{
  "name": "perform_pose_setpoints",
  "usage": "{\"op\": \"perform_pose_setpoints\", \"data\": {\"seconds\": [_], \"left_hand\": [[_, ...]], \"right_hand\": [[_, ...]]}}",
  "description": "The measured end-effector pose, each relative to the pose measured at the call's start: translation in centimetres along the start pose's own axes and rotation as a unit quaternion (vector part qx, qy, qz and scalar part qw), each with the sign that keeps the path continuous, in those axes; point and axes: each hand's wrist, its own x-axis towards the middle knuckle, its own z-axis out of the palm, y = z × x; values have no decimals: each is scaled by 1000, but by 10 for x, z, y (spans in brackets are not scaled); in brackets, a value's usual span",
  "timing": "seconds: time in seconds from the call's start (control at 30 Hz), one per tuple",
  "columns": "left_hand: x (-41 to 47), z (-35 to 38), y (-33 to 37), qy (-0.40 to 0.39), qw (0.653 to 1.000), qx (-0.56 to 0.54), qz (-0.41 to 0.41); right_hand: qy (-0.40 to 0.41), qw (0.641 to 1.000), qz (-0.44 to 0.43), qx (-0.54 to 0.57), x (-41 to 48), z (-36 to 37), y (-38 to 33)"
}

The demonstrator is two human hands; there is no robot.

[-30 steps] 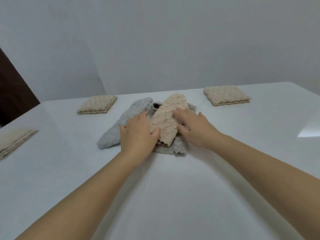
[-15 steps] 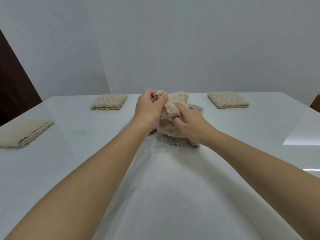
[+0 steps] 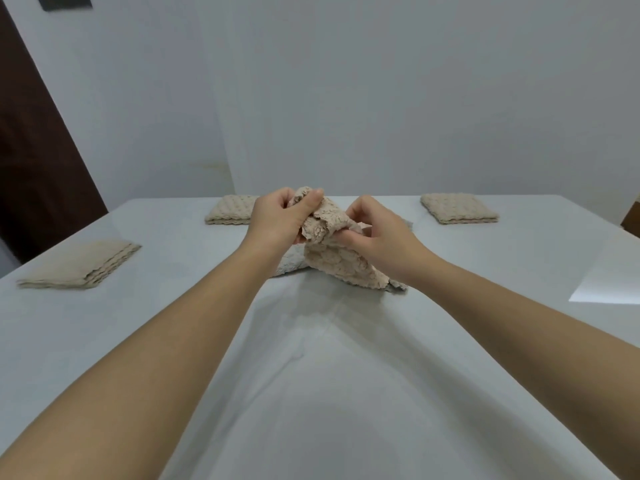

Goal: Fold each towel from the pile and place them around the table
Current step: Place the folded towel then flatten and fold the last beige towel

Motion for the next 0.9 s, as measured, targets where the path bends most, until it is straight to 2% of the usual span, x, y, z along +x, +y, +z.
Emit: {"op": "perform_pose_setpoints", "data": {"seconds": [0.13,0.23,0.3,0.4,0.47,0.53,0.6,0.73,0.8,0.87,0.9], "left_hand": [[-3,-15,6,-46,998,46,-4],[-12,-29,12,-98,981,163,31],[-17,-40,14,-116,945,298,69],[-24,-50,17,-69,887,441,115],[-29,-51,18,-54,889,442,111],[-35,-49,22,-56,919,382,85],[-39,-48,28,-39,935,343,85],[-42,-61,47,-29,932,336,134],[-45,-73,62,-101,925,351,105],[-48,-84,77,-203,906,369,36],[-50,-89,83,-252,907,339,-10]], "right_hand": [[24,999,21,22,-5,-13,-10],[64,997,40,-8,-8,-27,-13],[82,995,44,-23,-11,-35,-17],[51,995,65,-50,-16,-38,-26],[23,994,87,-55,-19,-34,-31],[7,994,103,-44,-24,-33,-41],[-12,993,95,-63,-30,-35,-53],[-6,989,54,-135,-33,-50,-72],[17,993,71,-94,-30,-62,-77],[45,993,109,-23,-32,-72,-83],[46,991,124,7,-33,-77,-85]]}}
